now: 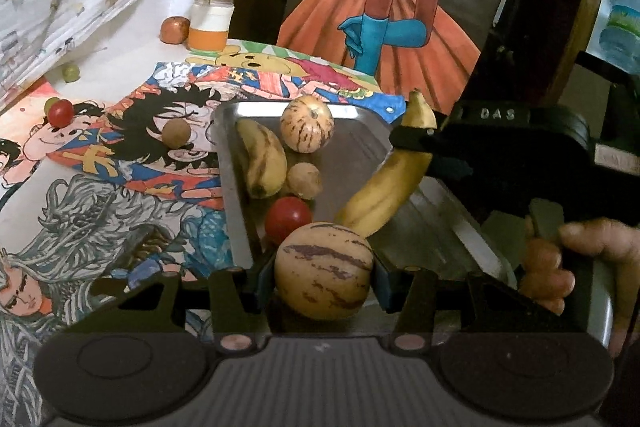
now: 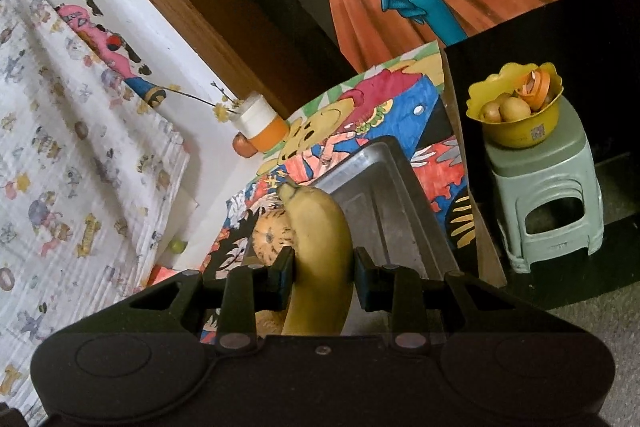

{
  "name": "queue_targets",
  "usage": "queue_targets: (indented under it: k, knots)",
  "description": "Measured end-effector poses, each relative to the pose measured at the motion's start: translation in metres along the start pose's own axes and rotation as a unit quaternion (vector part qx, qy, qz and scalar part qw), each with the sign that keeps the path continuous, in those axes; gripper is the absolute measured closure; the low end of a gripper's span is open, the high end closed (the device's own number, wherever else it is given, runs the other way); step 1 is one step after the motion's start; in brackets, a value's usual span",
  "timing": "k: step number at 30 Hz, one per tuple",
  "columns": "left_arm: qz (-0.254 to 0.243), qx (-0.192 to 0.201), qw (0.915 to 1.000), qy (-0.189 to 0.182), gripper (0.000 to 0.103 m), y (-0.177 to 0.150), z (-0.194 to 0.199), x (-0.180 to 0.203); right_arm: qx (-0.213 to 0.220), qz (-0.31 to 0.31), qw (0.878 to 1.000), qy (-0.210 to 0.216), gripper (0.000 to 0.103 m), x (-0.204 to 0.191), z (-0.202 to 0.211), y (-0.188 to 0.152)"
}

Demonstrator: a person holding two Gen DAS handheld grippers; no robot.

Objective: Organize fruits
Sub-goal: 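Lower the banana into the tray and open the right tool while the left tool carries the pepino, then lower the striped pepino onto the tray and open the left tool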

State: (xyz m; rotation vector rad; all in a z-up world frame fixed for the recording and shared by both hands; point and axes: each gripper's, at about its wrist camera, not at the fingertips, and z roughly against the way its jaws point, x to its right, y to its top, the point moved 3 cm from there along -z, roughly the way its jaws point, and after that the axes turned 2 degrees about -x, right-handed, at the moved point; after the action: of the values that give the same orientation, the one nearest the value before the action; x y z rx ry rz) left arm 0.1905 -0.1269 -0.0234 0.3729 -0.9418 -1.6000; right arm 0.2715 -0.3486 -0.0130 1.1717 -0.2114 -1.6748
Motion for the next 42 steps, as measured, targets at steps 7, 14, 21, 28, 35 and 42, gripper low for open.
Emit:
queue_targets:
  k: [7, 14, 21, 28, 35, 42]
  knots:
    - [0.002, 0.01, 0.9999, -0.005, 0.049, 0.0, -0.002, -0.003, -0.011, -0.002, 1.0, -0.008, 0.069, 0.001, -0.02, 0.003]
    - [0.007, 0.016, 0.9998, -0.008, 0.049, -0.001, -0.003, -0.004, -0.029, 0.013, 0.999, -0.019, 0.069, -0.004, -0.045, 0.005]
    - [0.007, 0.021, 0.9997, -0.012, 0.049, -0.002, -0.003, -0.006, -0.033, 0.034, 0.998, -0.031, 0.066, -0.011, -0.051, 0.004]
    - [0.009, 0.022, 0.9996, -0.015, 0.049, -0.002, -0.003, -0.006, -0.034, 0.039, 0.998, -0.034, 0.063, -0.012, -0.052, 0.003]
    - [0.013, 0.027, 0.9994, -0.016, 0.047, -0.002, 0.0, -0.005, -0.038, 0.044, 0.998, -0.028, 0.051, -0.016, -0.045, -0.001]
    - [0.023, 0.043, 0.9987, -0.015, 0.04, -0.002, 0.012, -0.005, -0.037, 0.045, 0.998, -0.018, 0.039, -0.02, -0.028, -0.006]
